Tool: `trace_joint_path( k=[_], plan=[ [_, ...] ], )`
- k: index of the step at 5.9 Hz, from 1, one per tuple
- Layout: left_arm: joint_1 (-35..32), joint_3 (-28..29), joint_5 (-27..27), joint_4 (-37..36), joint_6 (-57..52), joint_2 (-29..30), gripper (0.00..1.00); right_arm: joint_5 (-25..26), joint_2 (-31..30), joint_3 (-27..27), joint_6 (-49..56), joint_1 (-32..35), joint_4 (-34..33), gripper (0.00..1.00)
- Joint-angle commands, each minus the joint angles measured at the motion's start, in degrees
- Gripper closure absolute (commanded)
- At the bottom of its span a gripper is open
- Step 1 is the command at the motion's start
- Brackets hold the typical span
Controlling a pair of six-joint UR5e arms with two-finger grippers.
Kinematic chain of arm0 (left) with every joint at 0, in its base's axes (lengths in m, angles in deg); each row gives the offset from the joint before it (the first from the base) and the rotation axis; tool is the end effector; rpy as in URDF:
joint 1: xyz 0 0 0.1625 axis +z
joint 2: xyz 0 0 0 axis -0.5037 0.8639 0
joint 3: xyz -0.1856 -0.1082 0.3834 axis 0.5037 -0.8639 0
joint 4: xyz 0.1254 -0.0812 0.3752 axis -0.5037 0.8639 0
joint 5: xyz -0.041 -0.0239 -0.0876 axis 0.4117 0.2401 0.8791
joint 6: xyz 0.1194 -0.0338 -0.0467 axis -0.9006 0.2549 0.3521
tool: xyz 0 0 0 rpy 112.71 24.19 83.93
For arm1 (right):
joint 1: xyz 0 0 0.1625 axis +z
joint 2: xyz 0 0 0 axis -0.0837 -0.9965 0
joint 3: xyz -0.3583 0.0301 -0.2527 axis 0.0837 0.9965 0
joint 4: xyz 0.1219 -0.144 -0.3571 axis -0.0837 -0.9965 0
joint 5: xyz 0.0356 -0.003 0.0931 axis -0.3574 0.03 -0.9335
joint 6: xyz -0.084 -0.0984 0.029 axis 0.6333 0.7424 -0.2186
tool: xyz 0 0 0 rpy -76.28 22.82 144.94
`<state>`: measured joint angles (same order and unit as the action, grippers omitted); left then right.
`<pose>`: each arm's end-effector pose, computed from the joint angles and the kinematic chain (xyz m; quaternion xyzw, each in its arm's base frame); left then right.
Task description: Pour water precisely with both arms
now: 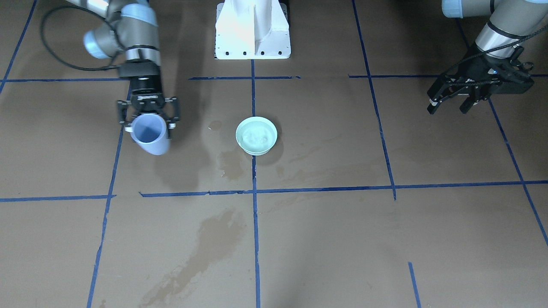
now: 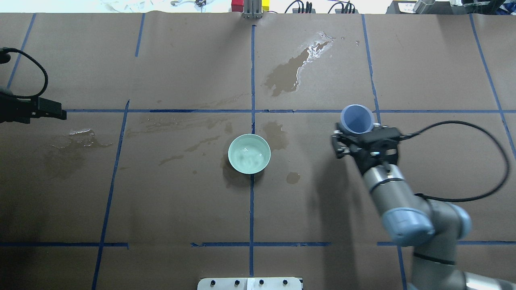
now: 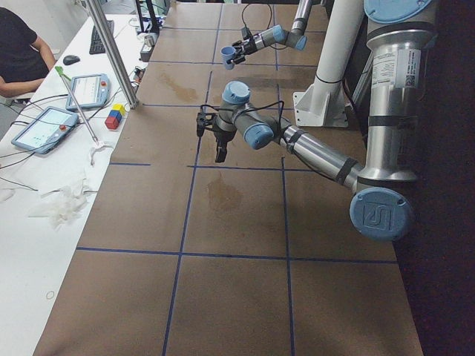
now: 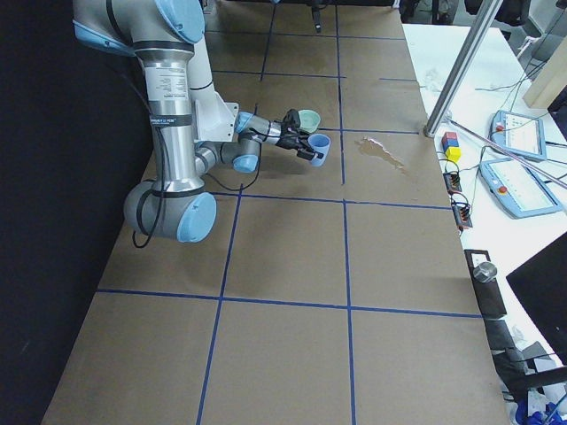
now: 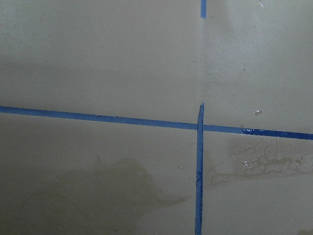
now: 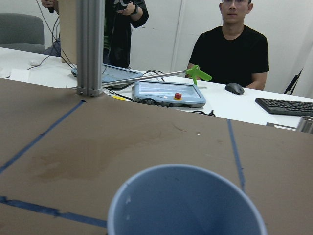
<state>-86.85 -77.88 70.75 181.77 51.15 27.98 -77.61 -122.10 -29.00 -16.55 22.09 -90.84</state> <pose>0.2087 -0.4443 0.4436 0.1072 0.4284 -0.0889 0.8928 -0.4135 -0.3746 0.4329 0.5296 -0.2895 0.1197 0.7883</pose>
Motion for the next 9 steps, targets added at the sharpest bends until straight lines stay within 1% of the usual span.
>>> trace_joint_path(
  k=[1, 2, 3, 4, 5, 6, 7, 9],
  plan=[
    [0.00, 0.09, 0.09, 0.00, 0.00, -0.03, 0.00, -1.16, -12.97, -2.38, -7.45, 2.48, 7.78, 0.99],
    [0.00, 0.09, 0.00, 0.00, 0.00, -0.11, 0.00, -1.16, -17.37, -2.38, -8.13, 2.75, 8.78, 0.98],
    [0.00, 0.27, 0.00, 0.00, 0.00, -0.12, 0.00, -1.16, -20.46, -1.60, -8.66, 3.54, 11.92, 0.98],
    [0.00, 0.36, 0.00, 0.00, 0.17, -0.03, 0.00, -1.25, -23.36, 0.84, -12.23, 3.89, 16.04, 0.98],
    [0.00, 0.36, 0.00, 0.00, 0.18, -0.03, 0.00, -0.64, -24.35, 6.87, -12.70, 3.90, 25.74, 0.97],
    [0.00, 0.18, 0.00, 0.00, 0.26, -0.11, 0.00, -0.54, -23.84, 11.80, -12.70, 3.72, 29.93, 0.97],
    [0.00, 0.01, 0.00, -0.09, 0.35, -0.12, 0.00, 0.50, -23.05, 13.25, -12.62, 3.55, 29.97, 0.94],
    [0.00, 0.00, 0.00, 0.00, 0.35, -0.12, 0.00, 0.43, -22.69, 14.31, -12.62, 3.46, 29.97, 0.81]
  ],
)
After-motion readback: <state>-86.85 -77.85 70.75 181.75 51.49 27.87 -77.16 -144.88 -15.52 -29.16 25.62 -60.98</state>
